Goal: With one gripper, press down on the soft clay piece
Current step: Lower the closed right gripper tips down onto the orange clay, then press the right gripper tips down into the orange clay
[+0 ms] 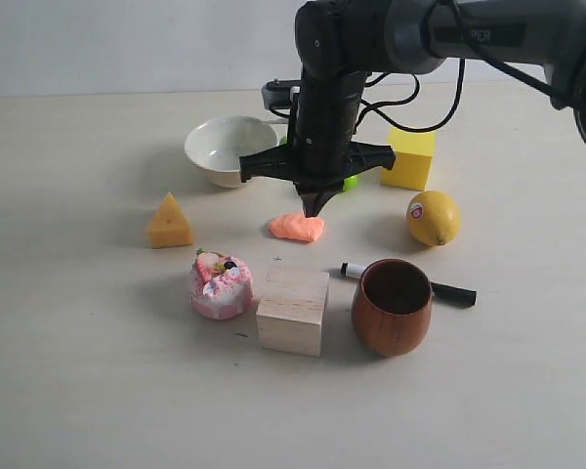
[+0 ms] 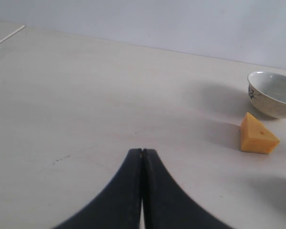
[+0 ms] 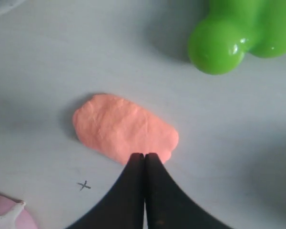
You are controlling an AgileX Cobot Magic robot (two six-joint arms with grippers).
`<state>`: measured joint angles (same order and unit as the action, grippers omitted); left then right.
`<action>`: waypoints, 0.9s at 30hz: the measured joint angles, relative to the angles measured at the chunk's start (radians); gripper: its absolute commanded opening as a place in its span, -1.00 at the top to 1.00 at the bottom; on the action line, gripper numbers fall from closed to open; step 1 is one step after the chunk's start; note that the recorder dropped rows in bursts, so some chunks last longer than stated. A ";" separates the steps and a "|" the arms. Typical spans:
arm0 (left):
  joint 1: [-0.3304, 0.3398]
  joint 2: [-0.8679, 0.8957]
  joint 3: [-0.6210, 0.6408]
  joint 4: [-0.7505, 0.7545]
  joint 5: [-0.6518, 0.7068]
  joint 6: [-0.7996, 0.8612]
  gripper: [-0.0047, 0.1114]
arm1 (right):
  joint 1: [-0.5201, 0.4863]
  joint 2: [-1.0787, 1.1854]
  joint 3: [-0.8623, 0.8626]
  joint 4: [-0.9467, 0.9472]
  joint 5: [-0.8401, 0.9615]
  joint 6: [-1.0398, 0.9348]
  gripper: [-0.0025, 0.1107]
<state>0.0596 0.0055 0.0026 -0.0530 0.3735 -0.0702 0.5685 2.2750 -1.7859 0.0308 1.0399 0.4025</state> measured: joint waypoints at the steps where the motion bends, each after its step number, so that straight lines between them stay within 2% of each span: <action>1: 0.000 0.000 0.000 0.000 0.000 0.000 0.92 | 0.000 0.002 -0.002 0.000 -0.004 -0.002 0.96; 27: 0.000 0.000 0.000 0.000 0.000 0.000 0.92 | 0.008 0.068 -0.010 0.046 -0.046 -0.033 0.96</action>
<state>0.0596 0.0055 0.0026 -0.0530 0.3735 -0.0702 0.5768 2.3435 -1.7959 0.0768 0.9935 0.3691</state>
